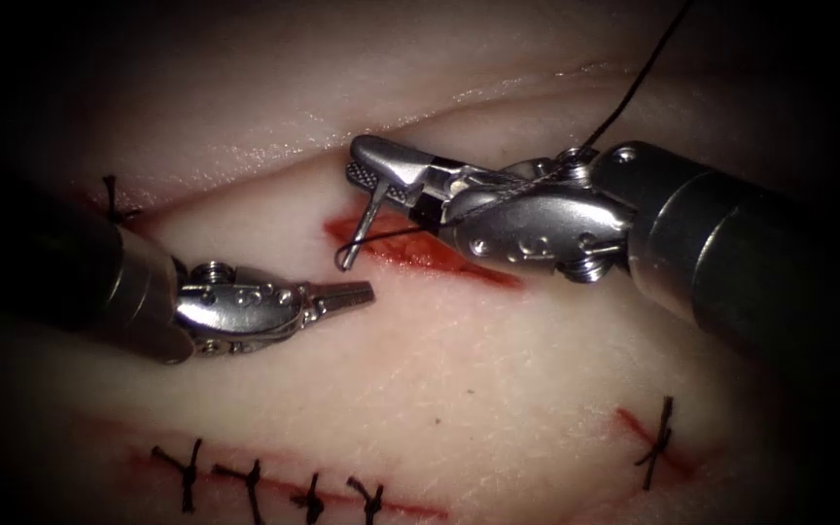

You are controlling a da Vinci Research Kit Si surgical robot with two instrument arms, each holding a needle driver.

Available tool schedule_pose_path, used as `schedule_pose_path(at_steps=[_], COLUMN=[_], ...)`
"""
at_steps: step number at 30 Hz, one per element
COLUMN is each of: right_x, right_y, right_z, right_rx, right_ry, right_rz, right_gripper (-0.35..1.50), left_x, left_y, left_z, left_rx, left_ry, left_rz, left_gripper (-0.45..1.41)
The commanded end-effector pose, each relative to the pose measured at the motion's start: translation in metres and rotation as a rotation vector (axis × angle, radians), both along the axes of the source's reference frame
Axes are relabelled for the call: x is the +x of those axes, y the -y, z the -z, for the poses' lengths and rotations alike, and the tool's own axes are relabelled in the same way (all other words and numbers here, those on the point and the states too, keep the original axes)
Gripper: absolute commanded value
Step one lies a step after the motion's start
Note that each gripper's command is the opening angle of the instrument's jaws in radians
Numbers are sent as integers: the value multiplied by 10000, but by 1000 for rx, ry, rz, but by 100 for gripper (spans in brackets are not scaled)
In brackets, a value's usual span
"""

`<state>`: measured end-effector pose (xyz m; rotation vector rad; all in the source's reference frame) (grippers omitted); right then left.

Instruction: Wound Closure

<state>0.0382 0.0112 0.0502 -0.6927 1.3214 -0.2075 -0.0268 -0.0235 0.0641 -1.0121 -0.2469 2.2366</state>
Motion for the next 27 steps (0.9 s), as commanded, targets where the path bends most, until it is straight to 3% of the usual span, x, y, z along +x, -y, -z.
schedule_pose_path(at_steps=[1,9,18,27], right_x=[5,-12,-36,-37], right_y=[-9,-35,-67,-85], right_z=[-15,-41,-47,-48], right_rx=[43,266,584,792], right_ry=[-17,-121,-244,-257], right_rz=[-14,-139,-243,-318], right_gripper=[-35,-35,-35,-35], left_x=[-1,1,-1,-2], left_y=[9,10,10,11], left_z=[-7,-5,-5,-5], left_rx=[3,4,4,7], left_ry=[-2,-4,-5,-5], left_rz=[-1,-3,-1,-4], left_gripper=[-45,-45,-45,-45])
